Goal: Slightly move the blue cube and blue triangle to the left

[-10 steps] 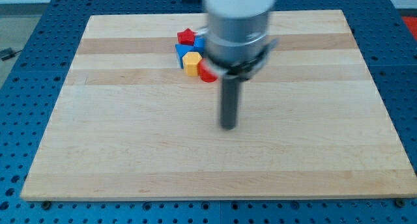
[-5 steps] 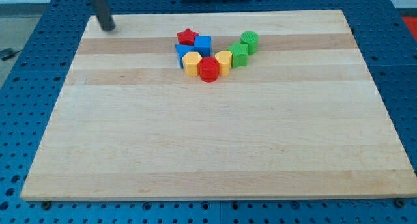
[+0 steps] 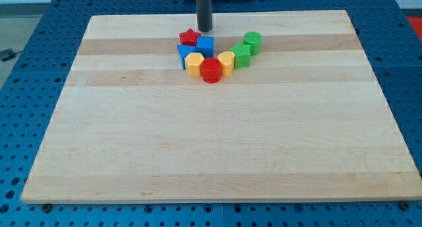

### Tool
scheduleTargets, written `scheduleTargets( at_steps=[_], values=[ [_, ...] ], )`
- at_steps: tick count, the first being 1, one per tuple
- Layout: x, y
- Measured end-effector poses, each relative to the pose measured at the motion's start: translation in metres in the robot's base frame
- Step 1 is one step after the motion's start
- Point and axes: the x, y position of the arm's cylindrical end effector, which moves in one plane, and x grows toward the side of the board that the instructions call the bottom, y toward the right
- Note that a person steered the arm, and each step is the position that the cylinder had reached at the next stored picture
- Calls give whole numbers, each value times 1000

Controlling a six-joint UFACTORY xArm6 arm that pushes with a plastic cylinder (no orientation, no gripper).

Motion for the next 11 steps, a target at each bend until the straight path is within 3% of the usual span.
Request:
scheduleTargets(
  at_steps=[3,11],
  values=[
    [12,79],
    [43,48]
  ],
)
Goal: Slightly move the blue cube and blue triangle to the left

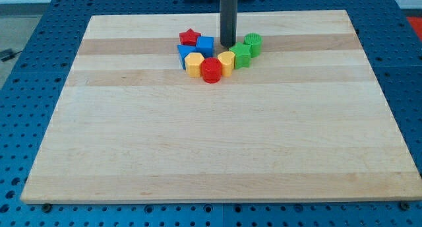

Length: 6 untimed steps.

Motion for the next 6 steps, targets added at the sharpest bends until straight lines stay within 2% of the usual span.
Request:
scheduleTargets(
  at_steps=[4,6],
  values=[
    [0,-34],
    [0,-33]
  ],
)
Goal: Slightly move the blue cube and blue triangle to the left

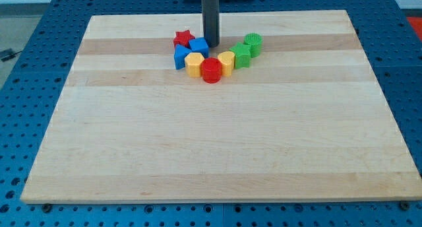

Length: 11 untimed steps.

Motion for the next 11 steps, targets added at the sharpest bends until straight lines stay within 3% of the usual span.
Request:
scheduleTargets(
  at_steps=[5,11],
  values=[
    [28,2],
    [9,-9]
  ],
)
